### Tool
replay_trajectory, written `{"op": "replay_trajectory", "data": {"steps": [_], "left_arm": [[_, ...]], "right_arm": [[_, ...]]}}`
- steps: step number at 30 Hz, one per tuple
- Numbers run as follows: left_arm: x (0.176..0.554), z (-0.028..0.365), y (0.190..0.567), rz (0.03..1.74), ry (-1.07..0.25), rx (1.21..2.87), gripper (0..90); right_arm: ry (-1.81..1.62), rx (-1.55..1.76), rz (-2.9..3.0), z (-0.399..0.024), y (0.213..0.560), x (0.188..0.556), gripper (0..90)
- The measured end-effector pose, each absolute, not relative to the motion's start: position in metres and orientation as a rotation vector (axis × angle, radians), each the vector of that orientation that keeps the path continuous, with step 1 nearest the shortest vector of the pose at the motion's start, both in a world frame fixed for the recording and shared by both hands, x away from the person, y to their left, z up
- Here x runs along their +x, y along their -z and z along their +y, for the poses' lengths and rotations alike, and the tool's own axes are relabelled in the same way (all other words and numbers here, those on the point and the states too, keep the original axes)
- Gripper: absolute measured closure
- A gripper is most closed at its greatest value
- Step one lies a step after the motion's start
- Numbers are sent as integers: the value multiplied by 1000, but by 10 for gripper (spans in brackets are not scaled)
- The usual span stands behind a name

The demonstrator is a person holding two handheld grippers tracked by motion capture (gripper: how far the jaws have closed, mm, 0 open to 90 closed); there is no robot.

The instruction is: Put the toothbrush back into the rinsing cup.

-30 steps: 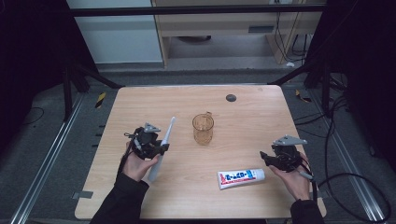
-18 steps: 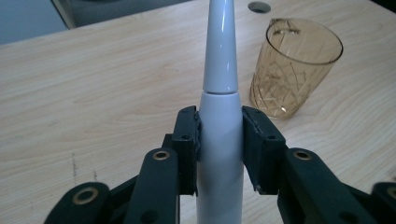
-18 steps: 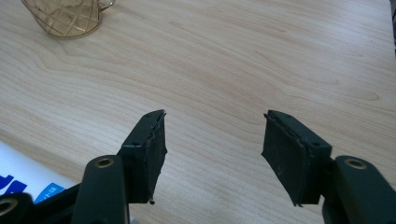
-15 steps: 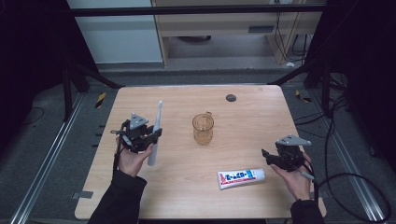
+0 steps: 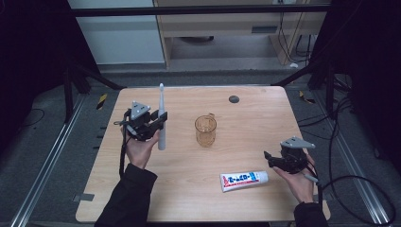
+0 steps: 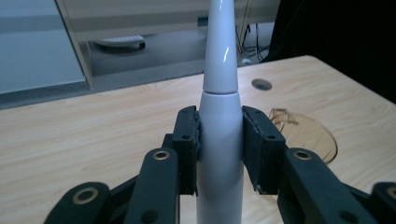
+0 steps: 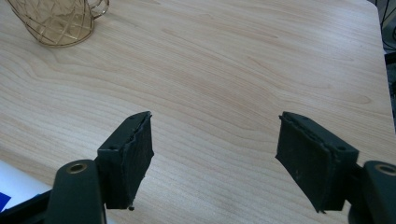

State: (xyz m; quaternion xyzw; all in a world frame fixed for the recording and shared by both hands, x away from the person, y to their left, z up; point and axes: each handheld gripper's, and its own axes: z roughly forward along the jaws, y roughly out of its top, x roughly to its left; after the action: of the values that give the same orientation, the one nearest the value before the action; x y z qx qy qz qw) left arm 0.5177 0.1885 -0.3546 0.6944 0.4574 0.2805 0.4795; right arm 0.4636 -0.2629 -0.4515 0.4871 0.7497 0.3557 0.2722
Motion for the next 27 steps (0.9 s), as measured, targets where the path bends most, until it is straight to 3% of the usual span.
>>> {"op": "replay_trajectory", "data": {"steps": [27], "left_arm": [[552,141,325,1034,-776,1490,675]], "right_arm": [[-950,1296,2011,-264,455,465,236]]}}
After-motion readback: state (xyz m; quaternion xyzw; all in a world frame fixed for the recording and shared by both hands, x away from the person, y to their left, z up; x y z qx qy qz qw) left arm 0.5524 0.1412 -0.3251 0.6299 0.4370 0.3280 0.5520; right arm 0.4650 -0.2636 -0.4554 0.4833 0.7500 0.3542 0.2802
